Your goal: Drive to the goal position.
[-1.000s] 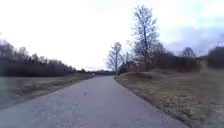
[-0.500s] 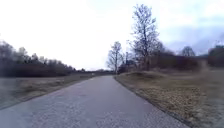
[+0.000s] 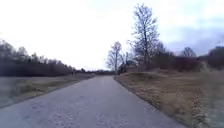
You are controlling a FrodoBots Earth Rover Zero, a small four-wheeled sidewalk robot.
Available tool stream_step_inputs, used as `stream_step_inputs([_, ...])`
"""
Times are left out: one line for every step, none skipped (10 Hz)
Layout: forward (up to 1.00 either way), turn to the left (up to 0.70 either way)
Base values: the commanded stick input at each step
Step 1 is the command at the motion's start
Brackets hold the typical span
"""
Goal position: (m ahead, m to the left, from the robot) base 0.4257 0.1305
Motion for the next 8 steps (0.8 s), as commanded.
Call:
stream_step_inputs([0.38, 0.00])
stream_step_inputs([0.38, 0.00])
stream_step_inputs([0.37, 0.00])
stream_step_inputs([0.37, 0.00])
stream_step_inputs([0.37, 0.00])
stream_step_inputs([0.38, 0.00])
stream_step_inputs([0.37, 0.00])
stream_step_inputs([0.37, 0.00])
